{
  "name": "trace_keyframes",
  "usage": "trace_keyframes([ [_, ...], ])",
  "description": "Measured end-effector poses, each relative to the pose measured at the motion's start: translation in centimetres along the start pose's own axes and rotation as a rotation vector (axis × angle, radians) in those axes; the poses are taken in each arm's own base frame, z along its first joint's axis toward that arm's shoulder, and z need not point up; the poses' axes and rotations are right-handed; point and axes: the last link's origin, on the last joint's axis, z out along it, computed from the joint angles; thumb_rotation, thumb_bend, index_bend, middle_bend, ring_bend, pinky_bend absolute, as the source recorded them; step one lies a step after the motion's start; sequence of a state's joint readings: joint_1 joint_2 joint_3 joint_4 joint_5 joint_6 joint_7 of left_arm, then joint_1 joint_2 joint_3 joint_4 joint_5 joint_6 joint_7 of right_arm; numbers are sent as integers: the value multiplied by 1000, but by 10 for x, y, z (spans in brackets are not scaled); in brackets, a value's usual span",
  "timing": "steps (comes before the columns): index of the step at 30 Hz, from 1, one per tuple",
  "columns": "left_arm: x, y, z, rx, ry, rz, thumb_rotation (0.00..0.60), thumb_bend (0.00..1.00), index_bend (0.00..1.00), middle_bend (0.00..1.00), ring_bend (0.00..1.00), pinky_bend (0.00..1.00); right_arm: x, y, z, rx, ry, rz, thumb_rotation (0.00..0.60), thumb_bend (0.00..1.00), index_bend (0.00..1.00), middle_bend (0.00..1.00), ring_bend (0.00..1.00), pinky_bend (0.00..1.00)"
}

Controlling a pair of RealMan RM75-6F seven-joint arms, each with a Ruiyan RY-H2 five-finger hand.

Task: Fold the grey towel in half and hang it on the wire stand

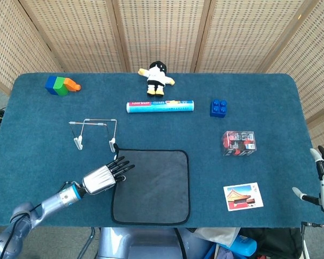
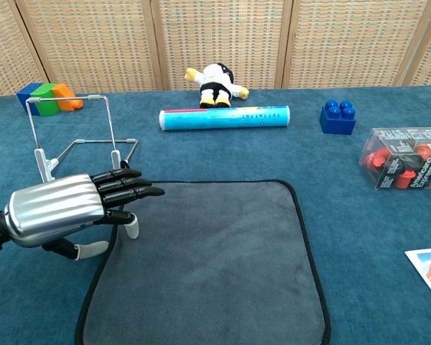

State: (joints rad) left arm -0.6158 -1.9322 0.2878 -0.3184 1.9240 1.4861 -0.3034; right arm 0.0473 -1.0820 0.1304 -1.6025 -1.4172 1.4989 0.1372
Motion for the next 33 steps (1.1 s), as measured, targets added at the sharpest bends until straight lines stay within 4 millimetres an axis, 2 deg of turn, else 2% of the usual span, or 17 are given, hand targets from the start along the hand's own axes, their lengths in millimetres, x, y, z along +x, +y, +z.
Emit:
trace_keyframes([
  [9,1,2,2,-7,5,5,600,440,403,0,0,0,1,0,0,2,-2,8,600,0,0,0,0,0],
  [19,0,4,4,-8,7,6,600,441,556,0,0,0,2,0,-1,5,-8,16,600,0,0,0,0,0],
  [33,5,2,9,-18,29,45,600,440,577,0,0,0,3,1,-1,6,-11,24,600,0,0,0,0,0],
])
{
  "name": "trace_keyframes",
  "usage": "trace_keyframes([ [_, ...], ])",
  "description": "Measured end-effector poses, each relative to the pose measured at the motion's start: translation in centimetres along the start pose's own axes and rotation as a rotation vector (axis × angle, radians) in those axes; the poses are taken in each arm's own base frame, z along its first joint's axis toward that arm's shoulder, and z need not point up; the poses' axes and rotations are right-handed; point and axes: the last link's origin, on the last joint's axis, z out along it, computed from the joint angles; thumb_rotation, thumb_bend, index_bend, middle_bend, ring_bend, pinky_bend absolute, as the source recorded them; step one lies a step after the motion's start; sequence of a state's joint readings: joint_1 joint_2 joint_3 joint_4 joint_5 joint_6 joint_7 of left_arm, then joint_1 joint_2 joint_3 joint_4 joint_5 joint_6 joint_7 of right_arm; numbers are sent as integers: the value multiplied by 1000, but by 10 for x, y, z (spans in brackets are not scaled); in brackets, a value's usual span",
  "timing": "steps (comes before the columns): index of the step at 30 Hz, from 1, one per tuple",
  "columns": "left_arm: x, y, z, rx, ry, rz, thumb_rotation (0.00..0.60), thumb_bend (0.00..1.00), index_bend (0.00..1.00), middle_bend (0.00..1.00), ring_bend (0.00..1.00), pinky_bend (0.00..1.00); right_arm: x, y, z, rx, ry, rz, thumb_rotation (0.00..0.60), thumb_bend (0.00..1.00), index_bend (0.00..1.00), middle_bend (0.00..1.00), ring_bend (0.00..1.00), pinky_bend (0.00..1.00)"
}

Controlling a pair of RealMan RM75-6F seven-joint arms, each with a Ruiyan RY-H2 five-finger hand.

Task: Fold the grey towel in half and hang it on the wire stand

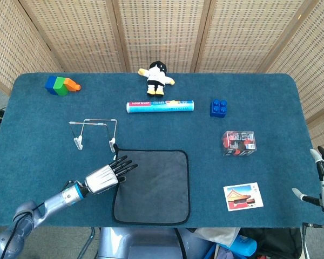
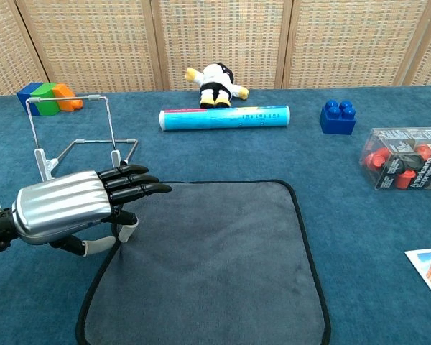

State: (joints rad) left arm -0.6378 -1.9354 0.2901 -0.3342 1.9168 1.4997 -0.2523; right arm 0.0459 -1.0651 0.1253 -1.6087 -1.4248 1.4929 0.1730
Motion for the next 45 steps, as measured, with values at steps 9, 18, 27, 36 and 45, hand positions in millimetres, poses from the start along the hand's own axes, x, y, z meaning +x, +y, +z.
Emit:
trace_keyframes([
  [9,12,5,15,-53,72,83,600,440,577,0,0,0,0,0,0,2,-1,3,600,0,0,0,0,0],
  [18,25,6,47,-87,116,119,600,440,576,0,0,0,-2,0,2,0,-13,0,600,0,0,0,0,0],
  [27,39,21,95,-120,141,86,600,438,576,0,0,0,-4,1,4,-7,-17,1,600,0,0,0,0,0],
  [36,52,37,136,-156,148,113,600,426,576,0,0,0,-3,3,7,-16,-17,11,600,0,0,0,0,0],
  [45,60,56,171,-171,134,131,600,414,575,0,0,0,-2,7,10,-28,-22,27,600,0,0,0,0,0],
])
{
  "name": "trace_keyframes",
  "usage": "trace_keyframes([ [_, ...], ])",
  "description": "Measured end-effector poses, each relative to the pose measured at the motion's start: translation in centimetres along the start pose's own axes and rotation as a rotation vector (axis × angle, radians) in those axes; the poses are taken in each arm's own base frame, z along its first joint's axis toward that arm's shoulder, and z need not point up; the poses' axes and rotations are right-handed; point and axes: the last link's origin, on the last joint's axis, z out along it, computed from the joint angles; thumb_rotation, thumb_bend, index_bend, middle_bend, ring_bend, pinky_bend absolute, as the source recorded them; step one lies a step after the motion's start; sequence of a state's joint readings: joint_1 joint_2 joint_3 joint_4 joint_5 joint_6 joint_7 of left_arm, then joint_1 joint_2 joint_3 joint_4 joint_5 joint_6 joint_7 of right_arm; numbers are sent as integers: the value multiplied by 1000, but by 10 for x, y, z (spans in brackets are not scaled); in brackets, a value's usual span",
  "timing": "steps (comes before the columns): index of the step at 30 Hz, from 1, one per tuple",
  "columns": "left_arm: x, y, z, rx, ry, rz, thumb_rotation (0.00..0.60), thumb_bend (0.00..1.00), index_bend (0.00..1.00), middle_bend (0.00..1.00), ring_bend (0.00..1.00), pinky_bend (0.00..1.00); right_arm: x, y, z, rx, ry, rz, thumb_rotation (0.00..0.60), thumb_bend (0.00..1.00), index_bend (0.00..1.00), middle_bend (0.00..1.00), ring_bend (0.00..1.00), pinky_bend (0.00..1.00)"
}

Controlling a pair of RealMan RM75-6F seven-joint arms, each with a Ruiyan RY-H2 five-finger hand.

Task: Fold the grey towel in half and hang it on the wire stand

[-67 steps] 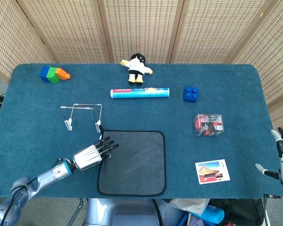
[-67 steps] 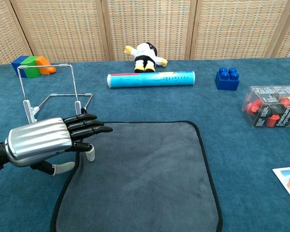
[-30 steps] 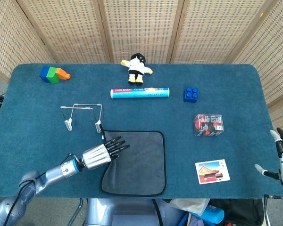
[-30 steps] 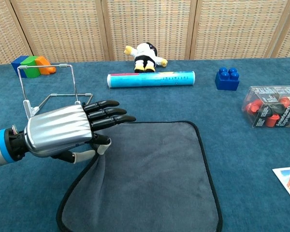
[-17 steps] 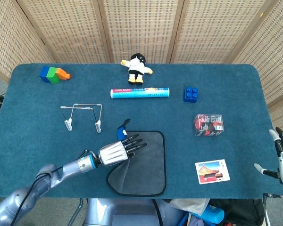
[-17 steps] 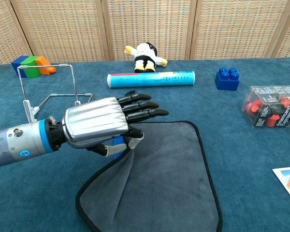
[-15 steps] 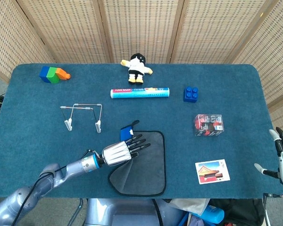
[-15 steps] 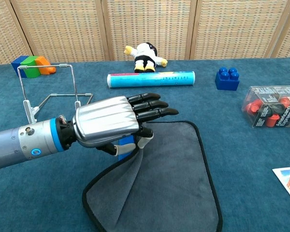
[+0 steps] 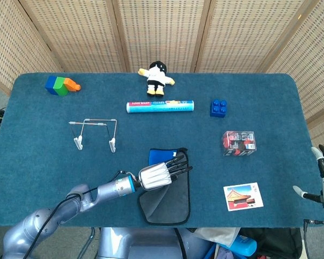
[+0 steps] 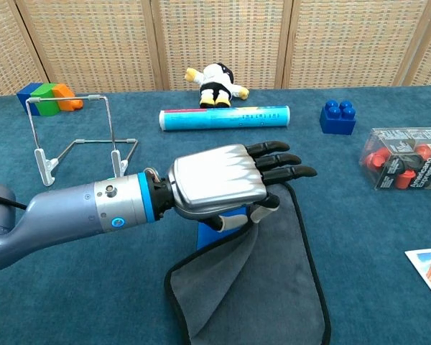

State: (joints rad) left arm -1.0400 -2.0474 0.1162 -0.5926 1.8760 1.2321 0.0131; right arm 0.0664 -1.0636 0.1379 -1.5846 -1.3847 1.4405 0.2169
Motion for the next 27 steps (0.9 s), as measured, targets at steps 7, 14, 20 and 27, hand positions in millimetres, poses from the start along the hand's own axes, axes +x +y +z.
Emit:
trace_keyframes([
  [7,2,9,15,-11,2,7,600,413,576,0,0,0,1,2,1,-4,-2,8,600,0,0,0,0,0],
  [14,1,12,27,6,-15,2,600,413,573,0,0,0,2,3,0,-5,-3,12,600,0,0,0,0,0],
  [20,-1,19,34,10,-29,-1,600,413,540,0,0,0,3,4,0,-9,-2,14,600,0,0,0,0,0],
  [27,-1,21,37,15,-37,9,600,377,0,0,0,0,2,4,0,-10,-5,12,600,0,0,0,0,0],
])
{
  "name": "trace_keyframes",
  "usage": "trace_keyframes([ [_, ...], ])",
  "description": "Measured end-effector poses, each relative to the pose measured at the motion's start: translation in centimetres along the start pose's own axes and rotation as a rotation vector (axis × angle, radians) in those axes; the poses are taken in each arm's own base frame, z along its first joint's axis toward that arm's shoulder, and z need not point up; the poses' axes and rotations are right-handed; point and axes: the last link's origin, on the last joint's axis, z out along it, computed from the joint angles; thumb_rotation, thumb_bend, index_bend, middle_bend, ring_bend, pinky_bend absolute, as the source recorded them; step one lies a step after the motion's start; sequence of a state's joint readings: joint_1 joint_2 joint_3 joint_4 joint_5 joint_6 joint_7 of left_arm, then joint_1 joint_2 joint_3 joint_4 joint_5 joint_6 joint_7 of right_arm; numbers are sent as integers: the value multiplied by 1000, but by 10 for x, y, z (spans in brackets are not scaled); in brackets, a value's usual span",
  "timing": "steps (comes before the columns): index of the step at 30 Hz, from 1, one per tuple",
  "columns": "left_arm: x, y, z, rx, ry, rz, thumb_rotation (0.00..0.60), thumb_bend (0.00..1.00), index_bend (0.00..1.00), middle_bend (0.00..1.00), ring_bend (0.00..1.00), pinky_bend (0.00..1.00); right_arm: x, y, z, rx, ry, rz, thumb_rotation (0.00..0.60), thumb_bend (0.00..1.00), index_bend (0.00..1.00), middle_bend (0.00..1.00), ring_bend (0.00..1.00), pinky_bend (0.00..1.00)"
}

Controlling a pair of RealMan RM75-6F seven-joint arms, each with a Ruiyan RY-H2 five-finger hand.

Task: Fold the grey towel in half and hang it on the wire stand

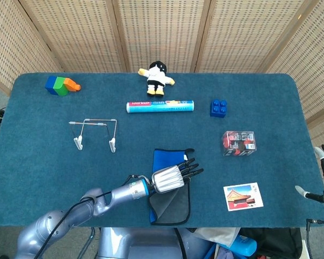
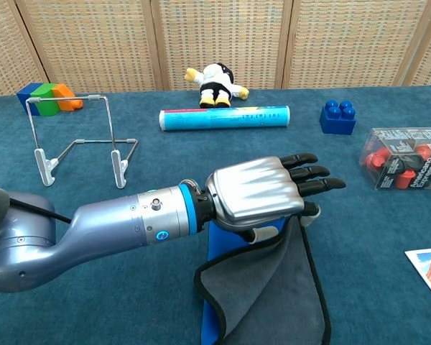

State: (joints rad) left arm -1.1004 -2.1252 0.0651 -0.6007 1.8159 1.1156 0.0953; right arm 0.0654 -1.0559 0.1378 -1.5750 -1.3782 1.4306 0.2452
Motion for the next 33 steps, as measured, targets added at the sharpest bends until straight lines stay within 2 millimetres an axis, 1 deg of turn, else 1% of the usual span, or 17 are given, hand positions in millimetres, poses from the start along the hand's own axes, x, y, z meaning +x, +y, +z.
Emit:
trace_keyframes([
  [7,8,-5,-2,17,31,-40,600,371,0,0,0,0,-1,0,0,1,-3,-4,600,0,0,0,0,0],
  [11,17,-12,-9,25,68,-73,600,372,0,0,0,0,-2,0,0,0,-5,-7,600,0,0,0,0,0],
  [14,24,-22,-23,23,86,-99,600,372,5,0,0,0,-2,0,0,-1,-5,-8,600,0,0,0,0,0],
  [15,26,-27,-30,20,87,-110,600,372,26,0,0,0,-2,-1,0,-1,-5,-9,600,0,0,0,0,0],
  [17,28,-31,-42,15,80,-144,600,372,88,0,0,0,-3,-1,-1,0,-8,-12,600,0,0,0,0,0],
  [19,30,-35,-59,10,66,-187,600,372,194,0,0,0,-3,-2,-1,2,-9,-13,600,0,0,0,0,0],
  [22,32,-40,-88,-1,34,-242,600,372,289,0,0,0,-4,-4,-1,6,-10,-17,600,0,0,0,0,0],
  [24,30,-40,-108,-12,3,-273,600,371,318,0,0,0,-5,-5,-1,8,-12,-19,600,0,0,0,0,0],
  [27,26,-35,-125,-28,-28,-313,600,371,330,0,0,0,-5,-6,-1,9,-13,-21,600,0,0,0,0,0],
  [31,20,-26,-138,-55,-73,-373,600,373,330,0,0,0,-6,-8,-1,11,-14,-23,600,0,0,0,0,0],
  [33,17,-21,-140,-65,-82,-390,600,373,333,0,0,0,-6,-8,-1,11,-13,-24,600,0,0,0,0,0],
])
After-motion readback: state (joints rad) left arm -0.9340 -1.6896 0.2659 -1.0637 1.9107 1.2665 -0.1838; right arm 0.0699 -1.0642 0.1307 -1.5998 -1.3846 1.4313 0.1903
